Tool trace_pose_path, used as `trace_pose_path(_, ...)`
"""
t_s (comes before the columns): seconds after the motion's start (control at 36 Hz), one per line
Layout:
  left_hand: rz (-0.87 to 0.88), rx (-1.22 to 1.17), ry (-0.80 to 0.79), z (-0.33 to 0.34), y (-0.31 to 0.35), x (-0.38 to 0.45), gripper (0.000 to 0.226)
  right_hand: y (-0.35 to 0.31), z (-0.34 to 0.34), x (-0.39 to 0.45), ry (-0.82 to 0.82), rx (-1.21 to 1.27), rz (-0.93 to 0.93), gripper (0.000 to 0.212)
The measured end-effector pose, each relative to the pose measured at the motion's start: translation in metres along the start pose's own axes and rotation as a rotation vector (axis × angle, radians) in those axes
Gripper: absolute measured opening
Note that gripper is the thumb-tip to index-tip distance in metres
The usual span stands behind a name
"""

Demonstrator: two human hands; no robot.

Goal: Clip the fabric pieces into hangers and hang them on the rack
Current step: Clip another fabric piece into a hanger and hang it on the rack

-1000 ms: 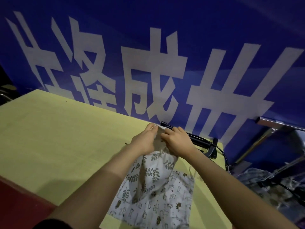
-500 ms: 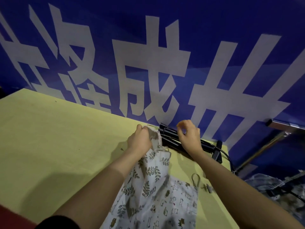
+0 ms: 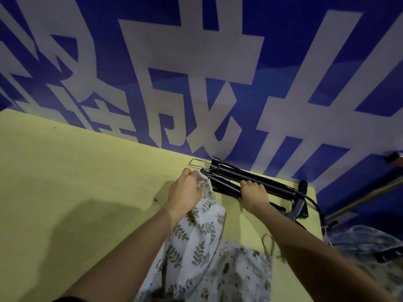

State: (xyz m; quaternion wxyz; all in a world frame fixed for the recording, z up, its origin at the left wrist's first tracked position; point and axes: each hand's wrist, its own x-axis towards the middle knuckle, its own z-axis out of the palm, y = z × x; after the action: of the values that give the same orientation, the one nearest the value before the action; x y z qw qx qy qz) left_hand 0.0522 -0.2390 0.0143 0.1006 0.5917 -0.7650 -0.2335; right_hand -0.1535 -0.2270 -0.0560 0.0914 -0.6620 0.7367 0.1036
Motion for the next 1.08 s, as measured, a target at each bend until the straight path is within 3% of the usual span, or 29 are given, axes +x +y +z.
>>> trace_pose_path(0.11, 0.003, 0.001, -0.009, 0.0, -0.004, 0.001, 0.04, 0.001, -0.008, 0.002, -0.004, -0.041, -0.041, 0.045)
trace_pose_path(0.39, 0.058, -0.023, 0.01, -0.005, 0.008, -0.022, 0.048, 0.0, -0.046, -0.037, 0.217, 0.168, -0.054, 0.056)
trace_pose_path(0.53, 0.071, -0.074, 0.031, -0.013, 0.016, -0.043, 0.049, -0.003, -0.067, -0.071, 0.25, 0.245, -0.087, 0.044)
trace_pose_path(0.64, 0.043, -0.215, 0.003, -0.016, 0.02, -0.06, 0.07, -0.003, -0.073, -0.094, 0.359, 0.301, -0.115, 0.04)
trace_pose_path(0.72, -0.019, -0.346, 0.001, -0.021, 0.021, -0.071, 0.072, -0.003, -0.077, -0.11, 0.315, 0.382, -0.18, 0.04)
trace_pose_path(0.81, -0.066, -0.432, 0.043, -0.025, 0.016, -0.076, 0.054, -0.004, -0.075, -0.122, 0.236, 0.413, -0.241, 0.045)
trace_pose_path(0.94, -0.126, -0.57, 0.114, -0.032, 0.006, -0.092, 0.088, -0.011, -0.074, -0.142, 0.149, 0.462, -0.255, 0.045)
trace_pose_path(1.08, -0.035, -0.549, 0.174, -0.038, 0.006, -0.11, 0.082, -0.013, -0.075, -0.152, 0.135, 0.274, -0.306, 0.039)
